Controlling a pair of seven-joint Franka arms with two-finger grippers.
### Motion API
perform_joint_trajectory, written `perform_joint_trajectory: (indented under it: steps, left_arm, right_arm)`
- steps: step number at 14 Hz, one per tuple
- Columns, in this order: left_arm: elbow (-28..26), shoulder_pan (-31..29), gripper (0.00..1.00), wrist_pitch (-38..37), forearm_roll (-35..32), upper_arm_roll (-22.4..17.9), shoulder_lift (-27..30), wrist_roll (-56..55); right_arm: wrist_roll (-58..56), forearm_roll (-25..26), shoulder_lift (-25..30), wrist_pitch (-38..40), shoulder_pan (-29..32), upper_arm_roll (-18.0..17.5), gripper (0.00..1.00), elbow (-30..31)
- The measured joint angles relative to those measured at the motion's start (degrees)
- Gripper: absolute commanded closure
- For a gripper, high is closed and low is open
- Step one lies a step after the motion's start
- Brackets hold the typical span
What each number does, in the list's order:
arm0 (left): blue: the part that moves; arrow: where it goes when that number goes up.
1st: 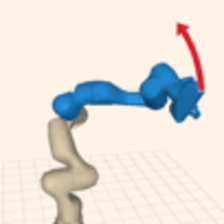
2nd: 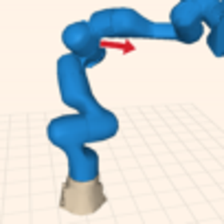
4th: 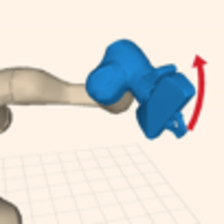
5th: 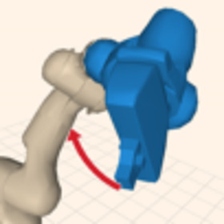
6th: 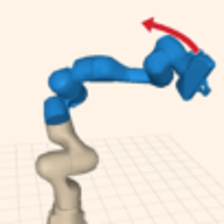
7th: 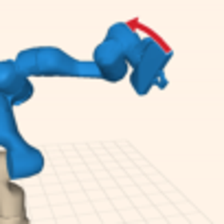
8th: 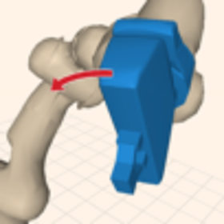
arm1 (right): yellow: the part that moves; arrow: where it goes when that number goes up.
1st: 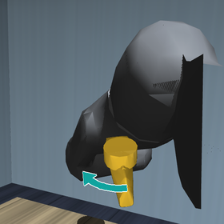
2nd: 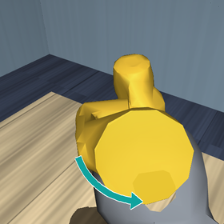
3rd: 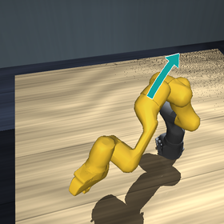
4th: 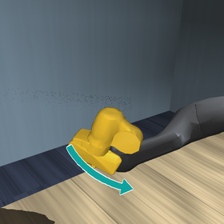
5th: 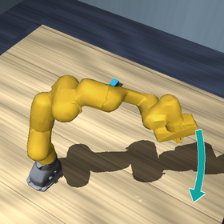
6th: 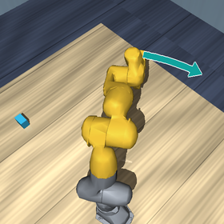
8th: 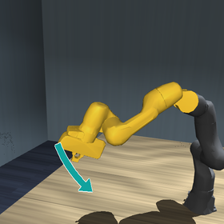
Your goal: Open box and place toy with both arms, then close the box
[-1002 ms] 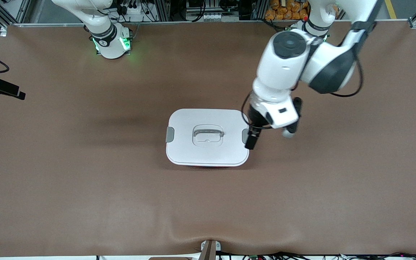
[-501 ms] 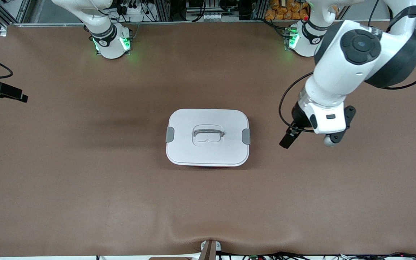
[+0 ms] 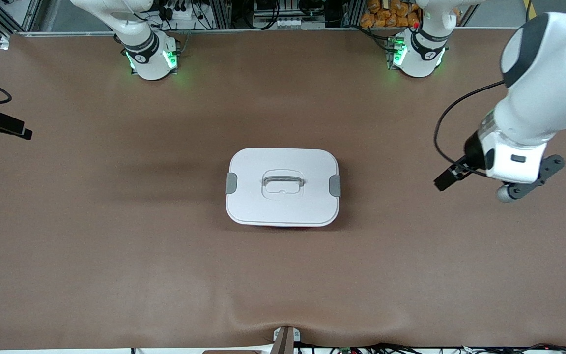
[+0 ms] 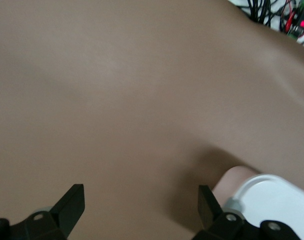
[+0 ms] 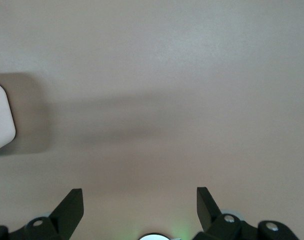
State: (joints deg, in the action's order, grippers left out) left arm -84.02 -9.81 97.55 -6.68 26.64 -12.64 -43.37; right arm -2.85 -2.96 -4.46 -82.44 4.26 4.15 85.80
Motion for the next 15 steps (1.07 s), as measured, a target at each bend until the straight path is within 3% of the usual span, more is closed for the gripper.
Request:
perform_joint_trajectory:
  steps: [8,9,12,15]
  left_arm:
    - [0.7,-4.9,0.00,-7.0,0.2,-1.3,4.0,24.4]
    - [0.7,-3.8,0.00,-7.4,0.3,-3.9,4.7,27.4]
    - [-0.1,6.9,0.00,-11.0,2.2,-17.2,8.1,33.0]
    - [-4.0,13.3,0.00,-12.3,4.1,-23.0,13.4,33.2]
  right_arm:
    - [0.0,0.0,0.4,1.9,0.0,0.0,0.00,-0.7]
    - [0.0,0.0,0.6,2.4,0.0,0.0,0.00,-0.8]
    - [0.0,0.0,1.5,3.9,0.0,0.0,0.00,-0.8]
    - [0.0,0.0,2.5,4.7,0.0,0.1,0.00,-0.8]
